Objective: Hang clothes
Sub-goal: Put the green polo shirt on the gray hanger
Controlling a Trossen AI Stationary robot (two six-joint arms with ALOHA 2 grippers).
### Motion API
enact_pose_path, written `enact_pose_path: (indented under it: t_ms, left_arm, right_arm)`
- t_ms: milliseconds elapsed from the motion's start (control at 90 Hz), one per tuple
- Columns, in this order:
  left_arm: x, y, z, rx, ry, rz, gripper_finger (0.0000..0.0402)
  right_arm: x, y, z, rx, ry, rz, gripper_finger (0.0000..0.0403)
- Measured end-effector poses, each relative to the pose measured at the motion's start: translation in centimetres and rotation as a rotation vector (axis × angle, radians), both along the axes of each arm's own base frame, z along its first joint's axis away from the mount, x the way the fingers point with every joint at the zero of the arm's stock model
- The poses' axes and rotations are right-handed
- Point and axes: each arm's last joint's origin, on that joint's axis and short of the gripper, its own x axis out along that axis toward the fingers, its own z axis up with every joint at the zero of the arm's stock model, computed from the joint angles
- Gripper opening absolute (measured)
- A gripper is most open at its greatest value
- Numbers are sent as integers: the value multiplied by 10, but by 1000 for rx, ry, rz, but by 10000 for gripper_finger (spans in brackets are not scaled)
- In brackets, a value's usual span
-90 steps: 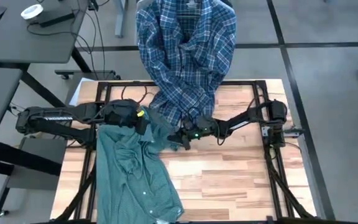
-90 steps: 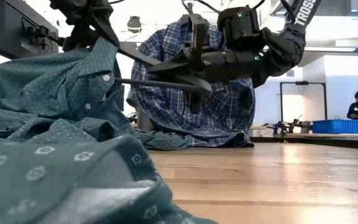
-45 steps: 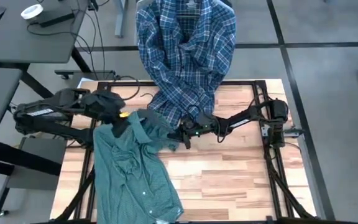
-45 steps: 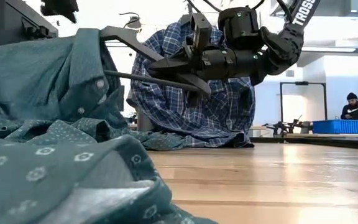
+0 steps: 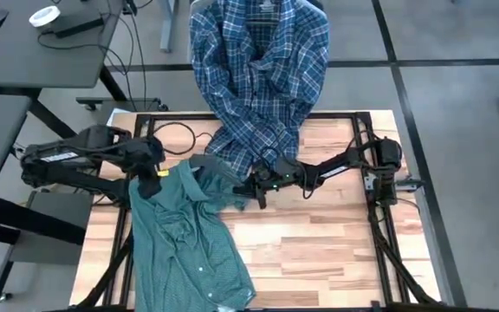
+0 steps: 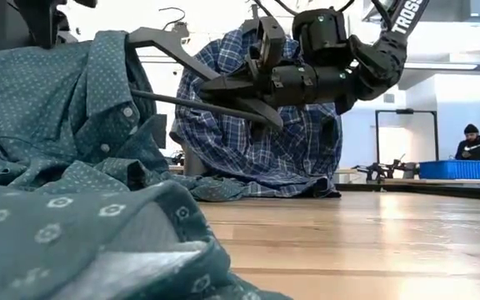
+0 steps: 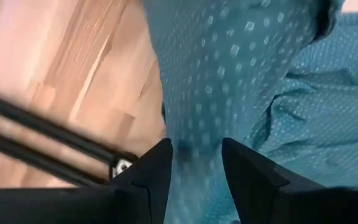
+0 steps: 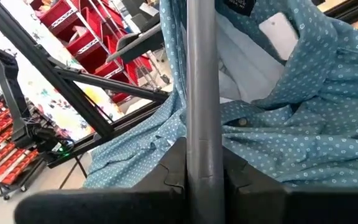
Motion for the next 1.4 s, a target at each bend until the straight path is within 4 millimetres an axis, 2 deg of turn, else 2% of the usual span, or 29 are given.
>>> enact_pose_path:
  t_ms: [111,211,422,511,589,678,733,833,1011,1200,1322,1400]
  left_arm:
    - [10,1,-5,29,-55,-74,123]
    - [21,-1,-3,-15,-149,-138,123]
    - [44,-2,12,-99,-432,-164,123]
    - [48,-2,16,-102,-487,-166,120]
    - [47,-2,15,-105,-471,-163,95]
    - [46,-4,12,-129,-434,-179,34]
    - [45,-5,11,-140,-418,-181,25]
    - [37,-10,13,-140,-374,-225,25]
    - [28,-16,22,-150,-343,-290,25]
    - [19,-26,45,-237,-388,-387,25]
    - [14,-30,66,-237,-475,-416,25]
    - [10,-30,75,-229,-510,-415,25]
  right_arm:
    - [4,1,6,-62,-30,11,21]
    - [10,3,14,-101,-63,24,21]
    - [26,6,27,-184,-25,73,21]
    - [32,8,33,-188,5,90,22]
    - [36,9,37,-156,39,96,35]
    - [39,5,47,-117,70,103,68]
    - [39,0,51,-112,111,111,84]
    - [31,-8,59,-143,206,117,107]
    - [1,-26,93,-202,294,96,127]
    - [-29,-47,119,-228,335,39,131]
    - [-29,-52,117,-219,304,18,132]
    - [-14,-49,105,-204,222,13,132]
